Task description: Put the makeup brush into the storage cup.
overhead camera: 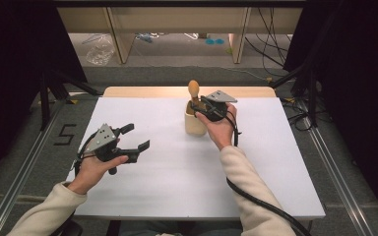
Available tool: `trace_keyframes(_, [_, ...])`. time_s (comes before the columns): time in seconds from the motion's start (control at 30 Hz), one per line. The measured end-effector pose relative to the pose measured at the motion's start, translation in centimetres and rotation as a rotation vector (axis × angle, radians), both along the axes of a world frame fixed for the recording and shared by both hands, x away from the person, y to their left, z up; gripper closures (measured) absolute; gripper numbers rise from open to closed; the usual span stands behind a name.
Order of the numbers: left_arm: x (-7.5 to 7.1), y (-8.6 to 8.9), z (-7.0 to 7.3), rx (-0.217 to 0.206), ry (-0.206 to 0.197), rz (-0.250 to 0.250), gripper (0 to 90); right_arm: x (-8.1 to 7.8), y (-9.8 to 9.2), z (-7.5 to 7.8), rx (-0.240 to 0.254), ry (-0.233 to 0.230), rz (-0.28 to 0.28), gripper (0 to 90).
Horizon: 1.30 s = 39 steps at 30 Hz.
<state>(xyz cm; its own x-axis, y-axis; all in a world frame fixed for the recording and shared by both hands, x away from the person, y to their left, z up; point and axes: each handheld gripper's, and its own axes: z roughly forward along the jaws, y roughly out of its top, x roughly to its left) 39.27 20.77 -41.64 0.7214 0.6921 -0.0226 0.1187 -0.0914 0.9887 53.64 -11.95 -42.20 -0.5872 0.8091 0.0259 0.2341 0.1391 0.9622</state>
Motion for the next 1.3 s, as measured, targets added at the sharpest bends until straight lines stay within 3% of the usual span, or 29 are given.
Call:
trace_keyframes(0.07, [0.0,0.0,0.0,0.000,-0.001,-0.001,15.6,0.1,0.1,0.2,0.022,0.026,0.004,18.3])
trace_keyframes(0.1, [0.0,0.0,0.0,0.001,-0.001,-0.001,15.6,0.0,0.2,0.3,0.011,0.021,0.005,16.1])
trace_keyframes(0.13, [0.0,0.0,0.0,0.001,-0.001,0.000,15.6,0.0,0.2,0.4,-0.031,0.009,-0.014,17.1])
trace_keyframes(0.17, [0.0,0.1,0.0,0.003,-0.001,0.000,15.6,0.0,0.2,0.4,-0.031,-0.020,-0.040,18.2])
trace_keyframes(0.4, [0.0,0.3,0.1,-0.002,-0.002,0.006,15.5,-0.8,-0.4,0.9,0.012,-0.027,-0.024,16.3])
trace_keyframes(0.87, [0.0,0.5,0.4,-0.009,-0.008,0.020,15.4,-3.1,-2.2,2.7,0.011,-0.092,0.012,16.1])
trace_keyframes(0.9, [0.0,0.5,0.4,-0.011,-0.009,0.020,15.4,-3.4,-2.3,2.8,0.014,-0.080,0.017,16.1])
trace_keyframes(1.13, [0.0,0.8,0.5,-0.007,-0.015,0.025,15.4,-4.8,-3.7,3.2,-0.016,-0.117,0.022,15.9])
trace_keyframes(1.17, [0.0,0.8,0.5,-0.009,-0.015,0.026,15.4,-5.2,-3.9,3.2,-0.004,-0.096,0.020,15.9])
trace_keyframes(1.3, [0.0,0.9,0.5,-0.001,-0.023,0.026,15.4,-6.0,-5.0,3.2,0.004,-0.102,0.010,15.9])
